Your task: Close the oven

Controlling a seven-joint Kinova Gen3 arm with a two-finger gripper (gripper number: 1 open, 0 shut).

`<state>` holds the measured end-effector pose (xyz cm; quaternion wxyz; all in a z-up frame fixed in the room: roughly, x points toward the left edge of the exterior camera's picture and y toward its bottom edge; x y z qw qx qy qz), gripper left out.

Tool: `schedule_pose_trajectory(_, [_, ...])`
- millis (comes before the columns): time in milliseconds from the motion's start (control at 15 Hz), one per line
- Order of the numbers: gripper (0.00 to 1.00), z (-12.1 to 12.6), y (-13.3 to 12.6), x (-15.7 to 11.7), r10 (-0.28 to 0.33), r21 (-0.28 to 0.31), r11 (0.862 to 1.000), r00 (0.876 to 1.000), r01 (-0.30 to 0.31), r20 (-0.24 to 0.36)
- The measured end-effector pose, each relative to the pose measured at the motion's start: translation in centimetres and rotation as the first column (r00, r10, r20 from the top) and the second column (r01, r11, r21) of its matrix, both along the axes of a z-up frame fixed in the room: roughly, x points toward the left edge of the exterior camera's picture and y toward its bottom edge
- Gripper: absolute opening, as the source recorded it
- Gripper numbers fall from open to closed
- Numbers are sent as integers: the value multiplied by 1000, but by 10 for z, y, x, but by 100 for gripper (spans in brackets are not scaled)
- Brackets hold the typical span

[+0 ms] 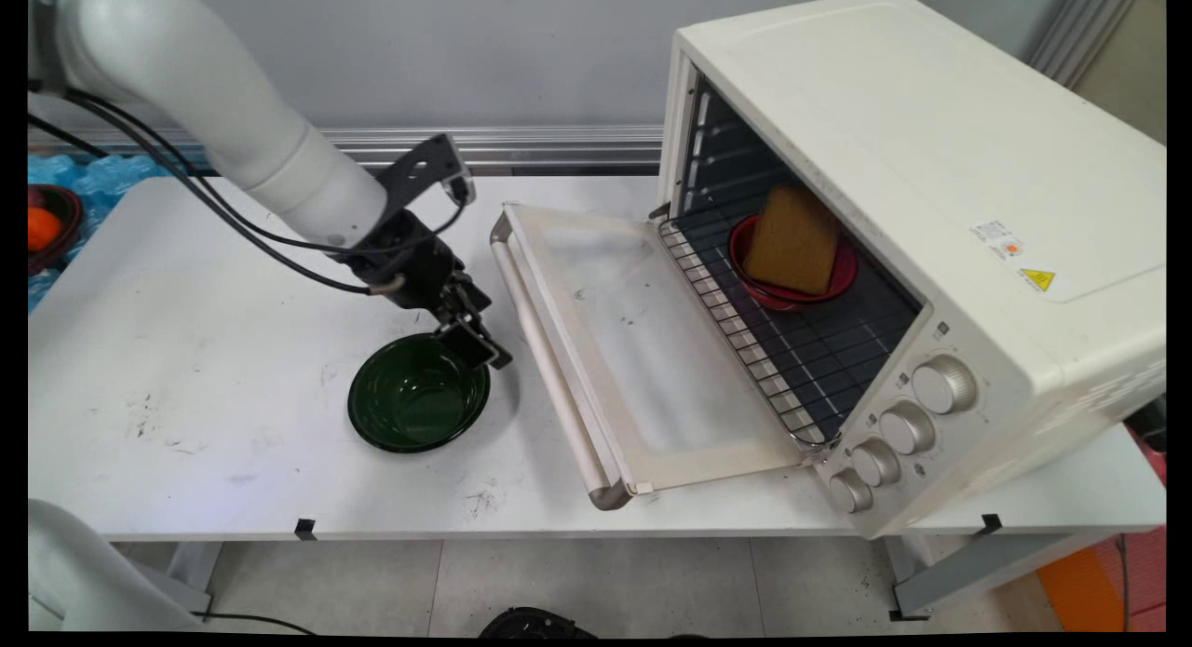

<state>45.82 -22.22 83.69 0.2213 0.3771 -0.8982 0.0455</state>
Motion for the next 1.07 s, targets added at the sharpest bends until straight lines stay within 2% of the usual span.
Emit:
schedule_pose_trajectory(333, [100, -17, -11, -18, -3, 8, 1000, 1000, 3, 19])
schedule_pose_trajectory(400, [0, -20, -12, -21, -5, 8, 1000, 1000, 5, 20])
schedule_pose_trajectory(1067, [0, -41, -22, -29, -22, -24, 999, 999, 22, 24])
